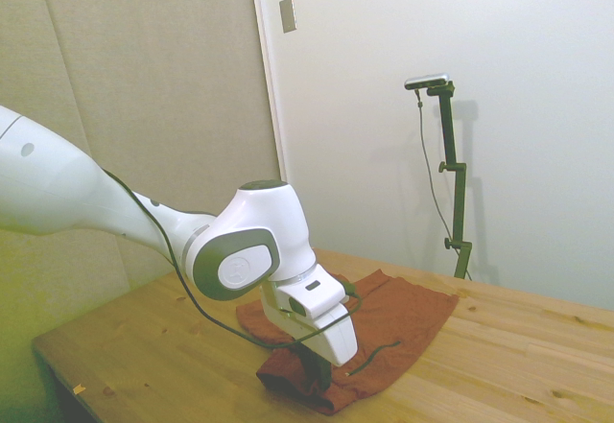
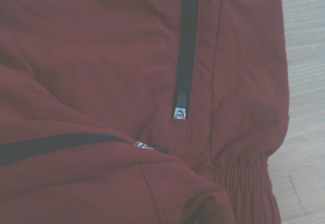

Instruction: Fold the shorts

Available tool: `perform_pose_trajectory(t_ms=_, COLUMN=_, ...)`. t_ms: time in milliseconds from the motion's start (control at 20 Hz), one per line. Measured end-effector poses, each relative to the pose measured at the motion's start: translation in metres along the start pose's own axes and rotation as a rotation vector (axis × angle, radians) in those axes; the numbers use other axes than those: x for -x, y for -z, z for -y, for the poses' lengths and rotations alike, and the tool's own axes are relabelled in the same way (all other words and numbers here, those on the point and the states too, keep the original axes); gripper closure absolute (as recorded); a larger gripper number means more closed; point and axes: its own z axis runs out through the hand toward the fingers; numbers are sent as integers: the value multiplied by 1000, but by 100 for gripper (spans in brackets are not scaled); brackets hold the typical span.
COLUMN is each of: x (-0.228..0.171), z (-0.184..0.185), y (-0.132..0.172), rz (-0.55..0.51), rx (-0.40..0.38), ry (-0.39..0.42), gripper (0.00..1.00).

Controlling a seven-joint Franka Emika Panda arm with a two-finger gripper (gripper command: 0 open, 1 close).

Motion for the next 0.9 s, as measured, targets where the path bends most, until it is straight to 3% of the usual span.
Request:
perform_pose_trajectory(t_ms=250, x=-4, z=3, y=-1, rz=-1, rx=3, ry=6, gripper=0)
perform_pose_trajectory(t_ms=350, x=-9, z=4, y=15, rz=-28, rx=1, ry=24, gripper=0)
perform_pose_trajectory(t_ms=500, x=-2, z=13, y=55, rz=-133, rx=39, ry=127, gripper=0)
perform_pose_trajectory(t_ms=650, x=47, z=48, y=75, rz=-263, rx=89, ry=255, gripper=0)
perform_pose_trajectory(t_ms=900, x=159, z=118, y=42, rz=-489, rx=128, ry=484, gripper=0)
